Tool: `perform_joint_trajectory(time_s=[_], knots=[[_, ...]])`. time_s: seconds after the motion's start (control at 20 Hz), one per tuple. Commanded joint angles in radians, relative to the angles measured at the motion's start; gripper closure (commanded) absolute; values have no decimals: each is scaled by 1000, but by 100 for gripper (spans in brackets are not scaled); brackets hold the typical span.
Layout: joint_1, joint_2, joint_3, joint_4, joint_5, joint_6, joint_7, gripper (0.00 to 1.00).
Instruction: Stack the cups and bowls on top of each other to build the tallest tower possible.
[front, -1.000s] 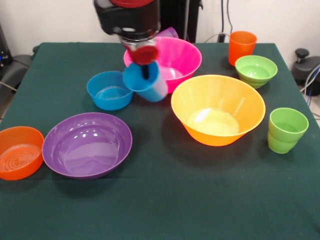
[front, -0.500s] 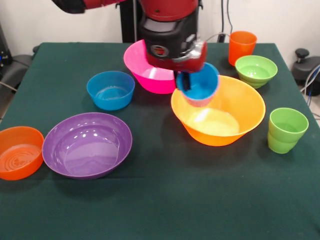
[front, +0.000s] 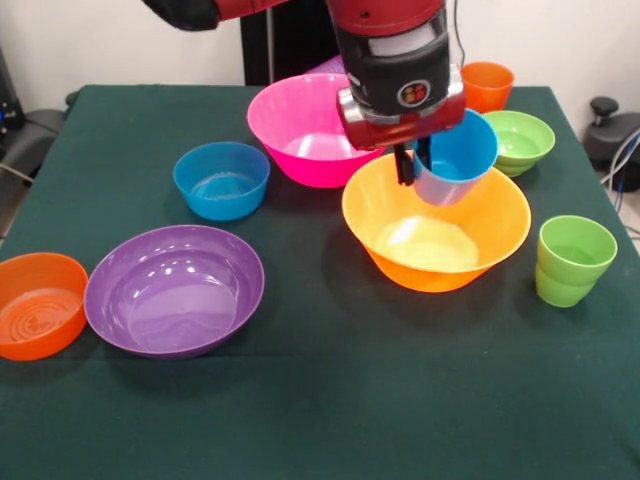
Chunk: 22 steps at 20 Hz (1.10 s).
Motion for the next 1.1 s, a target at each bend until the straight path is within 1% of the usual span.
perform_joint_trajectory(time_s=[0.05, 0.1, 0.15, 0.35, 0.4, 0.45, 0.5, 0.65, 0.7, 0.75, 0.8, 0.9, 1.1], knots=[[-22, -79, 18, 51, -85, 70, -264, 100], [-45, -87, 40, 80, -72, 70, -308, 100], [-55, -96, 45, 95, -69, 76, -330, 100], [-110, -148, 64, 153, -91, 95, -452, 100], [-126, -168, 71, 172, -104, 111, -507, 100], [-135, -175, 75, 184, -103, 122, -527, 100], [-157, -185, 92, 208, -105, 116, -570, 100], [-193, -200, 120, 262, -115, 109, -653, 100], [-210, -204, 132, 292, -129, 104, -704, 100], [-218, -203, 139, 308, -131, 101, -726, 100], [-236, -202, 153, 335, -145, 80, -771, 100], [-246, -195, 165, 360, -153, 78, -825, 100], [-242, -188, 164, 398, -162, 71, -860, 100]])
